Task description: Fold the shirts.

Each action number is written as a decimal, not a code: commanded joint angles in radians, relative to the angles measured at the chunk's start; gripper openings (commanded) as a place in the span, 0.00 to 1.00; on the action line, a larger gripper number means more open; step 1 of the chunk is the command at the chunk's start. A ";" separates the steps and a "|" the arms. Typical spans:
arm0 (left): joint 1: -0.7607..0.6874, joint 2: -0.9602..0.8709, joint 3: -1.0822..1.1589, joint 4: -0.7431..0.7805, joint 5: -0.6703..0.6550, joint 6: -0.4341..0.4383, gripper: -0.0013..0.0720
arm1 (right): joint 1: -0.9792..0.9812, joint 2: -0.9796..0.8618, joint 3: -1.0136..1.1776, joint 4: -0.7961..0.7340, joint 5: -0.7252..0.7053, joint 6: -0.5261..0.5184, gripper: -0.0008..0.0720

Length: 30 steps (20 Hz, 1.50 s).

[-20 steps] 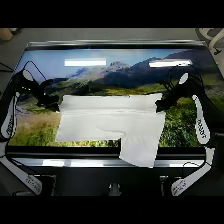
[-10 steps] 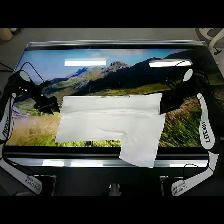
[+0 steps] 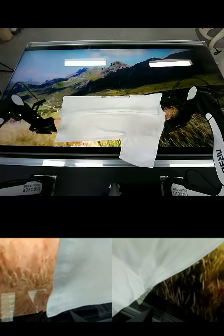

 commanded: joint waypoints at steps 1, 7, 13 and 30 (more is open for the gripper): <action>0.005 0.095 -0.216 -0.036 0.145 0.048 0.59 | 0.001 0.102 -0.106 0.006 -0.071 -0.002 0.57; 0.005 0.089 -0.245 -0.106 0.225 0.056 0.59 | 0.001 0.103 -0.106 0.006 -0.065 -0.001 0.57; 0.006 0.092 -0.245 -0.110 0.232 0.056 0.05 | 0.001 0.113 -0.166 0.187 -0.027 -0.062 0.70; 0.006 0.098 -0.244 -0.187 0.232 0.066 0.05 | 0.001 0.163 -0.518 0.304 -0.246 -0.038 0.60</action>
